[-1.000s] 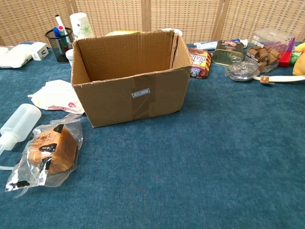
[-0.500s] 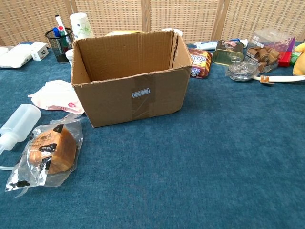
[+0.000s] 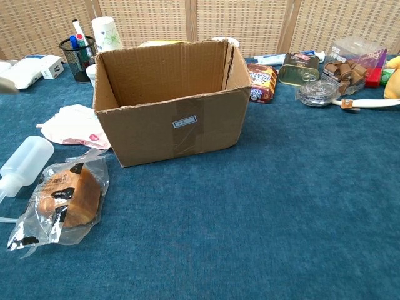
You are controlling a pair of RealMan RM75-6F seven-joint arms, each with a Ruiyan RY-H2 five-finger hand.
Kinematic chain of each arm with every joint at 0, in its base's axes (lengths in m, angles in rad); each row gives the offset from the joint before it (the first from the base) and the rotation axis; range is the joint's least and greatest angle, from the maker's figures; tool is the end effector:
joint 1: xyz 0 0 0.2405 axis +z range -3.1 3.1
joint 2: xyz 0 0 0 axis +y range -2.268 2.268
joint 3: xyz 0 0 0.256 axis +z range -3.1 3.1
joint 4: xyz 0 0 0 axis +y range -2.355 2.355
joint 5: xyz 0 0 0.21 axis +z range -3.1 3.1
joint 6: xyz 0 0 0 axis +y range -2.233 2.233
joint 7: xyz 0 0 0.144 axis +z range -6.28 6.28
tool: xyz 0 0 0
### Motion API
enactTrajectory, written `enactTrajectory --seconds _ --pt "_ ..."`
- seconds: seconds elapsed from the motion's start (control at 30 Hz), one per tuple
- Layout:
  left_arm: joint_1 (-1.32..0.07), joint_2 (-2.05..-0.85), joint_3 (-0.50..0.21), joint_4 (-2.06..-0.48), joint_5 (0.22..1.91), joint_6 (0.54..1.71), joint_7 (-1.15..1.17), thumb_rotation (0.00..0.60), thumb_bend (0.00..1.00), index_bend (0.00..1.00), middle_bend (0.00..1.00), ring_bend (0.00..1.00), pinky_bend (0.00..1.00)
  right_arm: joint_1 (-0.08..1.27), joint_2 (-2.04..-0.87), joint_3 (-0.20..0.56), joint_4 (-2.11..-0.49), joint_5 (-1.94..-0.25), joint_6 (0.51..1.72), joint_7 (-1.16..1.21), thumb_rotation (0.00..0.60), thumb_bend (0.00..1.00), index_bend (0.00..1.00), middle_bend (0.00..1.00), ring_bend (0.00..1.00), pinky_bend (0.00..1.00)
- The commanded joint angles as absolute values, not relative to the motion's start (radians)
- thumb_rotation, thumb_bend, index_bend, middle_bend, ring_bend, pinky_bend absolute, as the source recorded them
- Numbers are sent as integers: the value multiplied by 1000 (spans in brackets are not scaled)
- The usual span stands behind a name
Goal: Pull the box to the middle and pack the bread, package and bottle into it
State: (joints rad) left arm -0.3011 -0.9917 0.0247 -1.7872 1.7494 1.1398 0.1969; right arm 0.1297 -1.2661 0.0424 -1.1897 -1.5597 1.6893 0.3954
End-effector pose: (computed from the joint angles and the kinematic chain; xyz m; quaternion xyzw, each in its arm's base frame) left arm -0.2408 0.2028 0.1172 -0.8069 -0.2864 -0.3050 0.4169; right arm -0.3433 -0.1965 0.1749 0.5656 -0.3329 0.5096 0.5564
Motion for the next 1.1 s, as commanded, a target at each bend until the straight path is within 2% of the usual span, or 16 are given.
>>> enactTrajectory --seconds 0.03,0.33,0.6,0.87,1.1 --pt "-350 -1016 19 -1825 1711 1053 293 600 71 0 0 0 122 125 -1267 47 -1179 -1553 1683 396 600 0 95 111 102 324" --pt "-406 -1052 19 -1855 1670 953 464 600 71 0 0 0 134 119 -1251 59 -1196 -1545 1659 382 600 0 96 110 102 323" --pt "-474 -1052 27 -1825 1754 914 508 600 71 0 0 0 136 114 -1245 71 -1201 -1542 1654 404 600 0 97 110 102 317" --pt "-560 -1036 45 -1757 1910 889 552 600 71 0 0 0 147 110 -1240 80 -1215 -1545 1655 415 600 0 96 111 102 307" --pt "-597 -1070 81 -1678 1929 814 566 600 66 0 0 0 166 101 -1233 91 -1226 -1539 1662 430 600 0 97 110 102 298"
